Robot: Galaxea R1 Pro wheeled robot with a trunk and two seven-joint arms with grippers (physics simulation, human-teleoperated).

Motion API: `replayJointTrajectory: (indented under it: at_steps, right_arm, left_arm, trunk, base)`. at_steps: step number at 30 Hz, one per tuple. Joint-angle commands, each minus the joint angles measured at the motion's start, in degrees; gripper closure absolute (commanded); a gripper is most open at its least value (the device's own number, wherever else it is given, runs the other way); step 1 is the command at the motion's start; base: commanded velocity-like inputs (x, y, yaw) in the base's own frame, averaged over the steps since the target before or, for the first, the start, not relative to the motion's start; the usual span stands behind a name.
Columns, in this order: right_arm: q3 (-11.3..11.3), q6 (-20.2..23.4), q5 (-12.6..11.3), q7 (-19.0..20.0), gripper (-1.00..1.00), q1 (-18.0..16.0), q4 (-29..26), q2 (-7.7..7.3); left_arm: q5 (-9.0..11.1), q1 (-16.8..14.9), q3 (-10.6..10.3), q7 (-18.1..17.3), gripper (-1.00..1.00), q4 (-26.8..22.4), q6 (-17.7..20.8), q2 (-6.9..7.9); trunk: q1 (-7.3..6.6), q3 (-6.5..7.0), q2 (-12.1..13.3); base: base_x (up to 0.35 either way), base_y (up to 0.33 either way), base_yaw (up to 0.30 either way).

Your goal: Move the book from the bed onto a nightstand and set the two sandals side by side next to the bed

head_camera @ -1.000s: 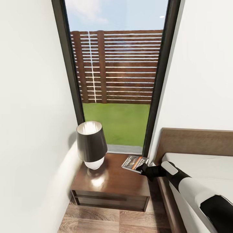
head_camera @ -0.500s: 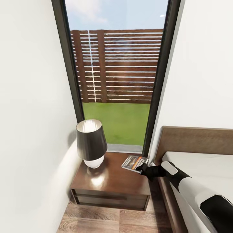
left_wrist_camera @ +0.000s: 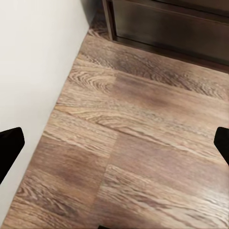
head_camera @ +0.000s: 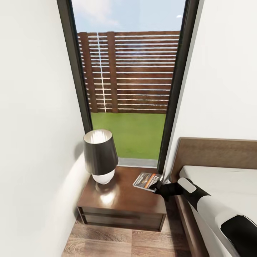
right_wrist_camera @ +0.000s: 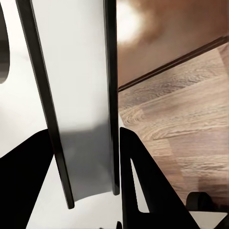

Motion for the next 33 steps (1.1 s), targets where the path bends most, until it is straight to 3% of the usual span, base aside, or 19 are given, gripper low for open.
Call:
replayJointTrajectory:
  at_steps: [1,10,11,12,17,22,27,33]
  right_arm:
    - [0.3,0.1,-0.7,-0.5,1.0,0.0,-0.1,-0.05]
    - [0.4,0.1,-0.5,-0.7,1.0,0.0,-0.1,0.03]
    - [0.4,0.1,-0.6,-0.7,1.0,0.0,-0.1,0.03]
    - [0.4,-0.1,-0.5,-0.7,1.0,0.0,-0.1,0.11]
    - [0.4,-0.6,-0.3,-0.7,1.0,0.0,-0.1,0.03]
    - [0.3,-1.0,-0.4,-0.4,1.0,0.0,0.0,-0.52]
    - [0.2,-0.8,-0.9,-0.3,1.0,0.0,0.0,-2.68]
    - [0.0,-1.0,-1.0,-0.2,1.0,0.0,0.1,-3.2]
  left_arm:
    - [0.6,-0.1,-0.5,0.4,-1.0,-0.1,-0.3,0.07]
    - [0.7,-0.1,-0.8,0.3,-1.0,-0.1,-0.3,-0.17]
    - [0.5,-0.1,-1.5,0.4,-1.0,-0.2,-0.3,-0.88]
    - [-0.8,-0.1,-4.5,2.1,-1.0,-0.4,-0.3,-3.03]
    - [-3.2,-0.1,-7.1,5.8,-1.0,-0.3,-0.3,-4.11]
    - [-5.0,-0.1,-8.0,7.6,-1.0,-0.2,-0.2,-4.37]
    - [-5.2,-0.1,-8.2,8.1,-1.0,-0.5,-0.3,-4.21]
    - [-4.9,-0.1,-8.1,7.8,-1.0,-0.6,-0.4,-4.01]
  trunk:
    - [0.22,-0.24,-0.4]
    - [2.2,-1.86,-4.1]
    - [2.42,-2.04,-4.5]
    - [2.64,-2.22,-4.9]
    - [3.74,-3.12,-6.9]
    - [4.84,-4.01,-8.9]
    - [5.94,-4.91,-10.9]
    - [7.25,-5.99,-13.3]
  base:
    - [0.0,0.0,0.0]
    - [0.0,0.0,0.0]
    - [0.0,0.0,0.0]
    - [0.0,0.0,0.0]
    - [0.0,0.0,0.0]
    - [0.0,0.0,0.0]
    - [0.0,0.0,0.0]
    - [0.0,0.0,0.0]
